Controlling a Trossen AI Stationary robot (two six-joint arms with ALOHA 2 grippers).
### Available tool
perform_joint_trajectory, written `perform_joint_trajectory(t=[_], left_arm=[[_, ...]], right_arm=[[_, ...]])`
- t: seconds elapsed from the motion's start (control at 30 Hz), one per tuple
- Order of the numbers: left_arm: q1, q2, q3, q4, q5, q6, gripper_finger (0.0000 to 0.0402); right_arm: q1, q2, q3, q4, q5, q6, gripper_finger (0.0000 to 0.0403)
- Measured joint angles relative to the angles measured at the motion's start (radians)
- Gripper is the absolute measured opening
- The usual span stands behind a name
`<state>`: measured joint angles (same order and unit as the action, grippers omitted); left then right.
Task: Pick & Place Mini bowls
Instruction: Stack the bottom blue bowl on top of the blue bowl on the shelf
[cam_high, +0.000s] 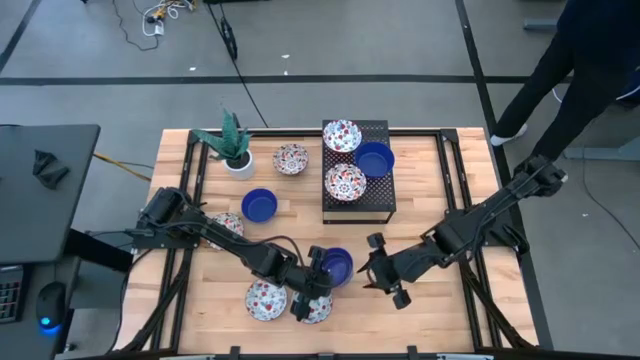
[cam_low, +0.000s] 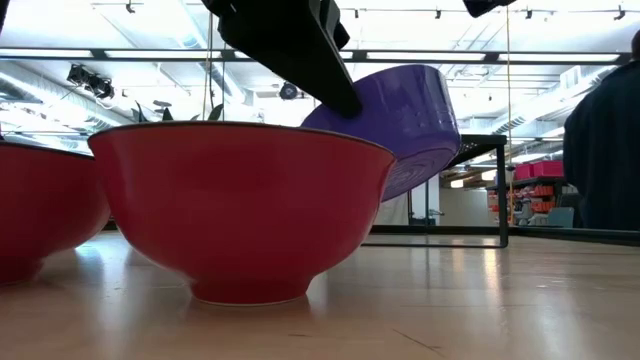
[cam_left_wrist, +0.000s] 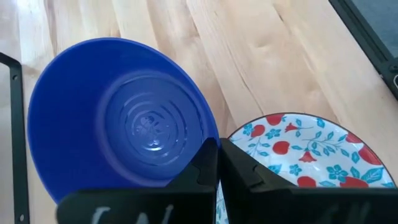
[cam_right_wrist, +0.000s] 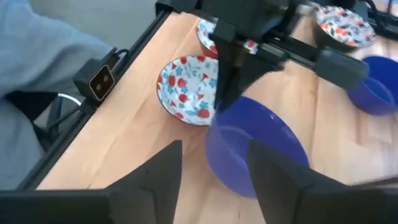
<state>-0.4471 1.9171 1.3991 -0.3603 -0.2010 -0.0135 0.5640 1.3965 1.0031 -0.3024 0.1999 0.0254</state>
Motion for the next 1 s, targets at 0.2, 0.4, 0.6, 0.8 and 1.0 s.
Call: perform_joint_trajectory(t=[0.2,0.4,0.6,0.8,1.0], left_arm=[[0.000,0.000,0.000,0.009,0.000,0.000,0.0007],[0.000,0.000,0.000,0.020,0.000,0.000,0.0007],[0.005,0.000,0.000,0.035,-0.004,0.005,0.0007],[0.020,0.000,0.000,0.037,-0.005,0.007,0.0007],[0.035,0.000,0.000,0.041,0.000,0.007,0.0007]], right_arm=[[0.000,0.051,0.000,0.031,0.000,-0.058,0.0186],[-0.002,0.104,0.000,0.087,0.001,-0.128,0.0173],[-0.037,0.155,0.001,0.107,0.001,-0.143,0.0158],[-0.064,0.186,0.001,0.104,-0.024,-0.143,0.0143],[-0.068,0.197,0.002,0.099,-0.054,-0.141,0.0091]])
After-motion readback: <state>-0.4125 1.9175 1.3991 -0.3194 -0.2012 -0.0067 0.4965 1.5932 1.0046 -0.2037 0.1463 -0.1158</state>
